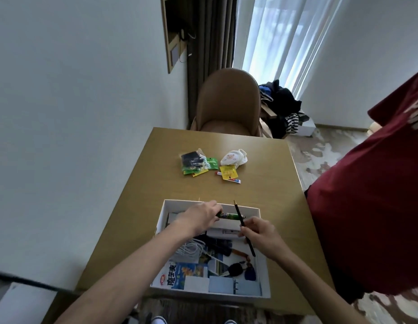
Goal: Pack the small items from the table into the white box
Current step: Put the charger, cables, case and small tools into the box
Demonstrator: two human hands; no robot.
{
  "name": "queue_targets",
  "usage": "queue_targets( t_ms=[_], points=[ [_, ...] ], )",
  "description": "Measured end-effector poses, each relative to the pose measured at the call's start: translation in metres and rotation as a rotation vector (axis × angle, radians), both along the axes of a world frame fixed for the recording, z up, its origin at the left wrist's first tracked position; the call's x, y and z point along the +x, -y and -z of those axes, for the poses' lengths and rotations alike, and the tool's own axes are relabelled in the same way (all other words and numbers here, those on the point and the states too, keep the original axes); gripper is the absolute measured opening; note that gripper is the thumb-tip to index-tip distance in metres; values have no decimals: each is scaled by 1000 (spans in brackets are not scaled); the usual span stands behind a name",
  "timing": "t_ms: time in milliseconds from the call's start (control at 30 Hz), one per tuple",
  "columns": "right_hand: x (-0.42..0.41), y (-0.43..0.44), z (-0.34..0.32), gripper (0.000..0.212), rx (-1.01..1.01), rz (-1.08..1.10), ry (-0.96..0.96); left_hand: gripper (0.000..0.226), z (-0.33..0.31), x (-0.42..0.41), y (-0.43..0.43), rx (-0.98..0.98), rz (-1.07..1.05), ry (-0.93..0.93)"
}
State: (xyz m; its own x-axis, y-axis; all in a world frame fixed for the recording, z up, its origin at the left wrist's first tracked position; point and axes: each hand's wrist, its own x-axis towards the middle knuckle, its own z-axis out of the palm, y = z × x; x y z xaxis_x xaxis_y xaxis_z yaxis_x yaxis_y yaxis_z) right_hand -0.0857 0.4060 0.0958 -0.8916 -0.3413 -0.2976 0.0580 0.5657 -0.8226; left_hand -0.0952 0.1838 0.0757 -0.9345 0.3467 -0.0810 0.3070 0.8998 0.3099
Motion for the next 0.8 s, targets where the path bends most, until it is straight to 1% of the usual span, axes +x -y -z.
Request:
queue_targets(
  t_ms=[167,267,400,500,567,633,733,800],
  points=[
    [7,9,7,4,24,38,8,34,9,-1,3,-344,203,-111],
    [9,15,11,4,40,21,6,33,11,1,15,-434,233,-122],
    [3,28,15,2,109,-10,-35,31,7,2,37,-422,208,-137],
    [-2,36,17,2,204,-64,-105,31,6,1,53,-401,215,-145],
    [-4,38,20,7,290,-124,-174,31,7,3,59,-375,221,-154],
    [-4,38,23,13,359,-182,-218,36,11,5,63,-346,215,-163],
    [-1,37,29,16,417,-280,-204,40,17,10,64,-329,190,-200],
    [0,36,32,16,464,-340,-212,33,19,12,63,-327,184,-236]
  ],
)
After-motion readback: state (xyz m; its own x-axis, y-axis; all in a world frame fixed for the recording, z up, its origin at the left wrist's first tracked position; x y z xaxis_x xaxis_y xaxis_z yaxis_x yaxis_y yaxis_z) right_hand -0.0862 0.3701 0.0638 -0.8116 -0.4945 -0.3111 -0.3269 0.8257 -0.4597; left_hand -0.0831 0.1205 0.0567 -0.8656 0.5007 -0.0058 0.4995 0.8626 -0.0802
